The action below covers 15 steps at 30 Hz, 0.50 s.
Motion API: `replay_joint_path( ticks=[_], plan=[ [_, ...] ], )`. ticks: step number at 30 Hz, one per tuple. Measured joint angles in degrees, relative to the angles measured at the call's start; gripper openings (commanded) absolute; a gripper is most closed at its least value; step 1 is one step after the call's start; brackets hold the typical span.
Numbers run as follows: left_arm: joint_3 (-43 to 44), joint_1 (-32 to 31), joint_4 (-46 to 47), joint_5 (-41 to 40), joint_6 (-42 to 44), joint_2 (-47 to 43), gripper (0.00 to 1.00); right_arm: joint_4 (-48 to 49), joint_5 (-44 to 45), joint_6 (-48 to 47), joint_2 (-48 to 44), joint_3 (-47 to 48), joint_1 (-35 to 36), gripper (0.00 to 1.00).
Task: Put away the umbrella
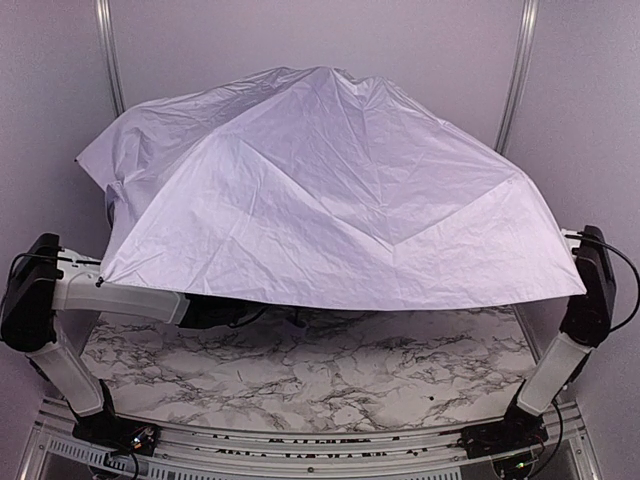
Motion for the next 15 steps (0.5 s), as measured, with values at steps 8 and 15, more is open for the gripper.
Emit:
replay_joint_path(
  ticks=[8,15],
  plan=[
    [-1.18,0.74,1.11,0.22,2.78,-0.50,0.00,2.47,0.81,-0.61,-0.24,-3.56,2.16,0.06],
    [-3.41,1.31,5.38,2.19,4.92,-0.50,0.00,3.19,0.28,-3.54,-1.55,-6.80,4.39,0.05]
  ],
)
